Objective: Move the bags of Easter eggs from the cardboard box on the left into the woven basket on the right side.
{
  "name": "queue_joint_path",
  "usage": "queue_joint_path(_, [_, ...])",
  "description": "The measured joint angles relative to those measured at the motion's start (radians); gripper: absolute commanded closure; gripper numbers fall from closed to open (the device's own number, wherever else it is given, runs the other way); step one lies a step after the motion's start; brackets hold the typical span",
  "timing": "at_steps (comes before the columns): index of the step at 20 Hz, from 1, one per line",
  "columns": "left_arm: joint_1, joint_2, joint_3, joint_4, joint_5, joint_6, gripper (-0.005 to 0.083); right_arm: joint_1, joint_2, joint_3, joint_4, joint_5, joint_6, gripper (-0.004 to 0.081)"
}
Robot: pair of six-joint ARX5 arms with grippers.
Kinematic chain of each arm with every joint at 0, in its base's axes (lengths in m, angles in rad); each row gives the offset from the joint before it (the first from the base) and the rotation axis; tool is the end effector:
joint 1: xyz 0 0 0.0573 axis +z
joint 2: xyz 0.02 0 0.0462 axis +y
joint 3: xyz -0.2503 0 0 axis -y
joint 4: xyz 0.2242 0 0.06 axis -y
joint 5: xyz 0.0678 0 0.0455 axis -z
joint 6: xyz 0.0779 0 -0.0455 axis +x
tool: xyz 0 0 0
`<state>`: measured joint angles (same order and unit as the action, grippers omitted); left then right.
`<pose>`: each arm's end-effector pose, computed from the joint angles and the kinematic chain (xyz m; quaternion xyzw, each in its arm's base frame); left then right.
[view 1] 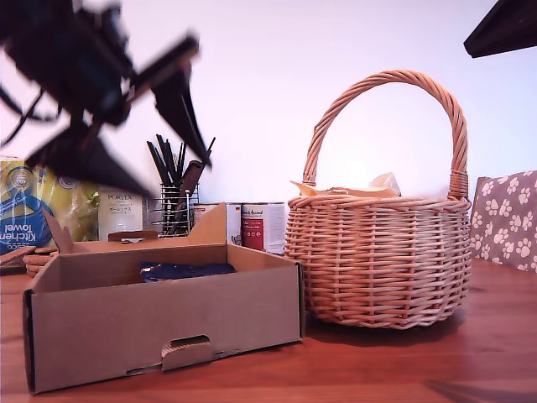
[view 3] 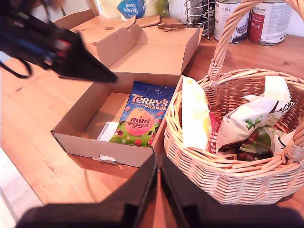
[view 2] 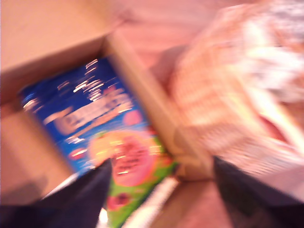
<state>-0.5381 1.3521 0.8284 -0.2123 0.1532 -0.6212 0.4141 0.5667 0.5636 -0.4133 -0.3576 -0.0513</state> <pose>0.2491 -0.1625 0.1905 -0.2028 0.4328 -0.1931 0.8569 0.1373 0.0901 0.2402 -0.0291 0.1971 0.3734 0.9060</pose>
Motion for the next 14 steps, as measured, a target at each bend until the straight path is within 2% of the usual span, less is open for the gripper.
queue_joint_path(5, [0.071, 0.152, 0.037, -0.029, 0.048, -0.028, 0.0027, 0.0, 0.0, 0.0, 0.001, 0.0, 0.0, 0.0783])
queue_joint_path(14, [0.076, 0.342, 0.175, -0.102, 0.054, -0.023, 0.0027, 0.0, 0.0, 0.0, 0.002, -0.003, 0.0, 0.0783])
